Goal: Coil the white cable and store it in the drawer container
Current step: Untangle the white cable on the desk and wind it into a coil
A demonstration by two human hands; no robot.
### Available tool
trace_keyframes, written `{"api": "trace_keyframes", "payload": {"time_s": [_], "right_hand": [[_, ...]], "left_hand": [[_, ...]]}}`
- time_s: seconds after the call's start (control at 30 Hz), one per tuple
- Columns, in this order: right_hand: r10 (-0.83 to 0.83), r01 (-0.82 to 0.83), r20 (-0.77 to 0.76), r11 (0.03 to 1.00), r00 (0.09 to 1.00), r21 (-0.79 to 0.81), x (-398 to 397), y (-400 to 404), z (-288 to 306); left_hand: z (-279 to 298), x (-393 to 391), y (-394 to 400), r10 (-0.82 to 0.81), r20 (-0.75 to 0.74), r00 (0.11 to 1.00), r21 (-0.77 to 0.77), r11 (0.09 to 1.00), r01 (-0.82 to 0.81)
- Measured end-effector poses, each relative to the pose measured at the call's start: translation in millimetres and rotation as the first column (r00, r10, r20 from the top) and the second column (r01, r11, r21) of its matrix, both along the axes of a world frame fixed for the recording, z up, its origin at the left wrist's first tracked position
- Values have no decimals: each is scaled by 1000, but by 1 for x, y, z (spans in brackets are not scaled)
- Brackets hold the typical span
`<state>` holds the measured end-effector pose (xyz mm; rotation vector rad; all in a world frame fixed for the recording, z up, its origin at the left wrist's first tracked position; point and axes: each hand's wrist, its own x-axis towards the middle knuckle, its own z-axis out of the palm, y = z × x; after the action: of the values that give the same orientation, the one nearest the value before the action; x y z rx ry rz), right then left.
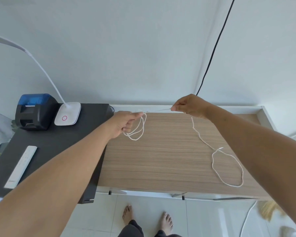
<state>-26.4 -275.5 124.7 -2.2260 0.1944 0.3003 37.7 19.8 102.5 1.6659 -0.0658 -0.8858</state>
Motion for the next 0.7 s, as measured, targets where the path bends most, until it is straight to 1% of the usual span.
{"api": "trace_keyframes", "payload": {"time_s": [0.07, 0.1, 0.2, 0.33, 0.4, 0.5, 0.57, 0.6, 0.63, 0.7], "right_hand": [[-30, 31, -11, 1000, 999, 6, -5, -11, -2], [-38, 39, -18, 999, 999, 35, -8, -14, -4], [-43, 46, -21, 991, 999, 128, -16, -16, -8], [-81, 81, -9, 989, 997, 124, -27, -23, -17], [-122, 123, -19, 981, 992, 148, -33, -32, -23], [-243, 243, -25, 950, 970, 197, -42, -48, -33], [-298, 289, 29, 942, 954, 173, -45, -54, -36], [-289, 279, 65, 951, 955, 130, -45, -53, -36], [-253, 247, 89, 966, 963, 73, -43, -50, -34], [-151, 154, 81, 988, 985, -24, -36, -38, -29]], "left_hand": [[8, 11, 10, 29, 6, 1000, 28, 999, -30], [12, 16, 12, 61, 7, 998, 28, 998, -62], [23, 28, 12, 190, -9, 982, -46, 981, -191], [33, 39, 12, 412, -135, 901, -186, 883, -431], [37, 45, 20, 466, -188, 865, -233, 834, -500], [41, 51, 35, 496, -242, 834, -286, 785, -550], [42, 52, 43, 494, -251, 833, -309, 774, -552], [42, 52, 45, 485, -254, 837, -322, 774, -546], [41, 51, 45, 473, -253, 844, -337, 775, -535], [38, 49, 40, 443, -227, 867, -351, 793, -497]]}}
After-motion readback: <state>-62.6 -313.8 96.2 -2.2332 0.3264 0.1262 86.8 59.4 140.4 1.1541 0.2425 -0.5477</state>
